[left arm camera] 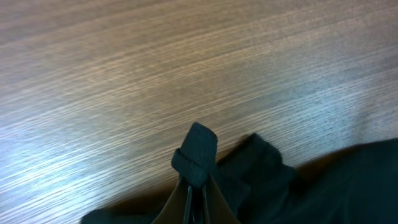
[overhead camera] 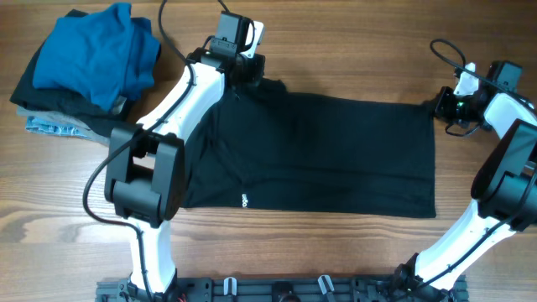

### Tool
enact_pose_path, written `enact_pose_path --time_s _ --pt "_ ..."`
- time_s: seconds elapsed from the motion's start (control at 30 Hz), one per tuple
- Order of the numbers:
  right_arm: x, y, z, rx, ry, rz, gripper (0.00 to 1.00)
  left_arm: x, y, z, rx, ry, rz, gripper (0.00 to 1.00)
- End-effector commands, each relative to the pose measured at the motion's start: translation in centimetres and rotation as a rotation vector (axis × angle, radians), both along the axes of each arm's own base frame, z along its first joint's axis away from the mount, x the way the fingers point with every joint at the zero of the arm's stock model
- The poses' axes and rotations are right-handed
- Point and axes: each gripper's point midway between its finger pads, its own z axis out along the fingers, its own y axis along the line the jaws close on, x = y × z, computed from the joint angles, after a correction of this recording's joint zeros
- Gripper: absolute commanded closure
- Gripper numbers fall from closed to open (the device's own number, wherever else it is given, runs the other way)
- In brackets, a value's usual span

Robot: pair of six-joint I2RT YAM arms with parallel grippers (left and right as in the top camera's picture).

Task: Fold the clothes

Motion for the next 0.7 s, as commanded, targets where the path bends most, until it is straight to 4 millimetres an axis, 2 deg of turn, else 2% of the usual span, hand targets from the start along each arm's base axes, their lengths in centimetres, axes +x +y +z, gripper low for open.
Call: enact_pose_path --time_s 0.0,0.03,0.07,0.13,0.2,0.27,0.43,0.53,0.67 --pt "1.0 0.1 4.3 0.021 -0.067 -0.066 0.96 -0.2 1.2 4.5 0.016 -0.072 0.036 0.96" --pt "0.8 -0.1 4.9 0.026 -0.059 -0.105 0.96 -0.6 1.3 4.6 0.020 -0.064 0.035 0.96" --pt "0.1 -0.4 5.9 0.017 -0.035 -0.162 0.96 -1.8 1.8 4.9 0.033 -0.027 0.036 0.96" --pt "-0.8 -0.2 6.3 0.015 -0.004 -0.169 0.96 -2.9 2.2 4.6 0.051 0.020 0.035 0.96" --pt "-2.5 0.1 6.1 0.017 0.067 -0.179 0.96 -4.7 3.0 3.6 0.085 0.100 0.037 0.96" --pt "-5.1 0.1 5.2 -0.007 0.189 -0.202 0.96 -7.8 4.4 2.0 0.137 0.245 0.040 0.96" --pt "-8.5 -0.1 4.2 -0.046 0.351 -0.254 0.96 -12.0 6.0 1.1 0.200 0.417 0.038 0.96" --pt "-10.0 -0.7 3.9 -0.085 0.422 -0.296 0.96 -13.7 6.6 0.8 0.228 0.486 0.031 0.96" --pt "-11.4 0.0 3.9 -0.070 0.479 -0.265 0.96 -15.5 7.7 0.7 0.280 0.555 0.037 0.96"
